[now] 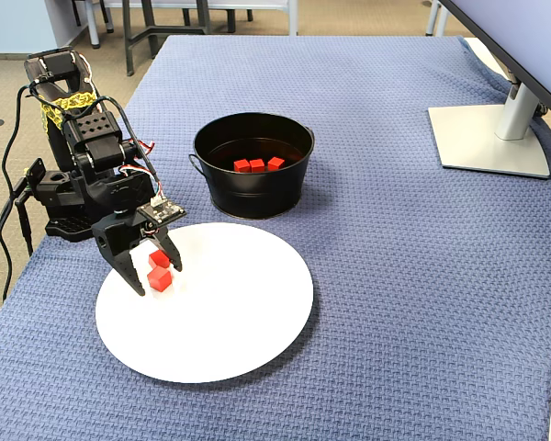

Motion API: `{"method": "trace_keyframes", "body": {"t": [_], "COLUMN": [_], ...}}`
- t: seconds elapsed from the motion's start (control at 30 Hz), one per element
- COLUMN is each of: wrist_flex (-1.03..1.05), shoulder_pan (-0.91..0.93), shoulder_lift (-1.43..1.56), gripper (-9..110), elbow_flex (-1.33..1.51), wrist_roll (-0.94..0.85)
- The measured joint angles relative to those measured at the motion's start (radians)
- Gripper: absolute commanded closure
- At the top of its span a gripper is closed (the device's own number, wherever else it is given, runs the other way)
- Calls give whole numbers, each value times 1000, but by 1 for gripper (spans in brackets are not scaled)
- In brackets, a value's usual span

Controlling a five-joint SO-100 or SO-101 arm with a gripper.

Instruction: Pick up the red cubes from the white plate and place them in the black recipient

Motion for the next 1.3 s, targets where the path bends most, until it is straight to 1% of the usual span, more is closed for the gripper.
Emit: {"method": "trace_keyframes", "body": {"t": [0.2,0.23,0.33,0.5,0.63,0.73,0.83,1.1,1.3], "wrist_flex": [-3,-11,-34,-71,-67,6,114,318,442], "shoulder_pan": [-44,-46,-52,-66,-115,-155,-216,-426,-663], "shoulder_lift": [0,0,12,12,25,64,137,290,324], "gripper": [82,85,101,101,101,101,102,102,102], "elbow_flex": [57,67,84,89,72,-11,-100,-301,-428], "wrist_roll": [0,0,18,87,209,351,532,1161,1554]}}
